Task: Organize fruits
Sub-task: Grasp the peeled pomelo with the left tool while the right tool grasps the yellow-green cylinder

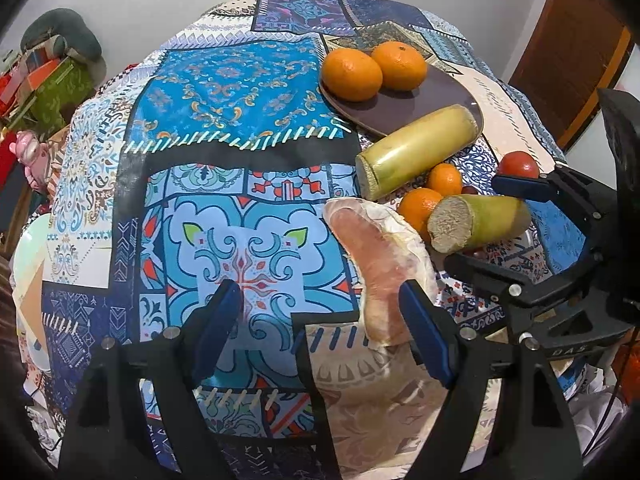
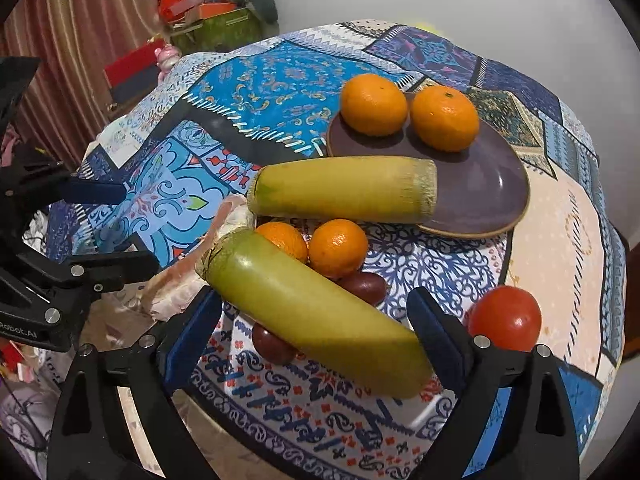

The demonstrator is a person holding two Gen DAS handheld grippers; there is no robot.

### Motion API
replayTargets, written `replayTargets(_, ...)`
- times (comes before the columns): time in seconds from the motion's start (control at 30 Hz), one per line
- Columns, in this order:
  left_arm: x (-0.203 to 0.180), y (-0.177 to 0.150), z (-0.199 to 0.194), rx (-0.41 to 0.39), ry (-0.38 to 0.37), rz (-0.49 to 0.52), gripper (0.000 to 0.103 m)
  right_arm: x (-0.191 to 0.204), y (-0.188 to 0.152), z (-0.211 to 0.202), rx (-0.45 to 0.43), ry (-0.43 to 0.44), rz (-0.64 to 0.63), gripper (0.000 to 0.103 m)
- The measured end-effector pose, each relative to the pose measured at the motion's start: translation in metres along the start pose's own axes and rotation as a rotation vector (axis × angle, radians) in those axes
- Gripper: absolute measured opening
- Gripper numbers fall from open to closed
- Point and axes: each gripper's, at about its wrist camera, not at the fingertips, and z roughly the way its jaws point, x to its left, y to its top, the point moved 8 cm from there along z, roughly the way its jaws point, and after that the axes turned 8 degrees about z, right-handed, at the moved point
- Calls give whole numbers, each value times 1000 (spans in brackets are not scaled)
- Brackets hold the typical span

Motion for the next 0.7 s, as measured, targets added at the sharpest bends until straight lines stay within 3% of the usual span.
replayTargets(0.07,-3,1,0,-1,-9,5,81,1,0,-2,-11,20,-2,89)
replayTargets(0.27,-15,6,2,-2,-24,25,81,1,5,-13,-52,29,-27,63)
replayTargets(0.4,-25,7,8,16,-23,58,81,-11,9,-21,-68,44,21,44)
replayTargets(0.53,-36,10,16,31,-35,73,81,-21,9,-27,-76,84,75,38)
replayTargets(0.7,-41,12,29,46,-22,71,80,-24,8,-32,-87,65,79,32)
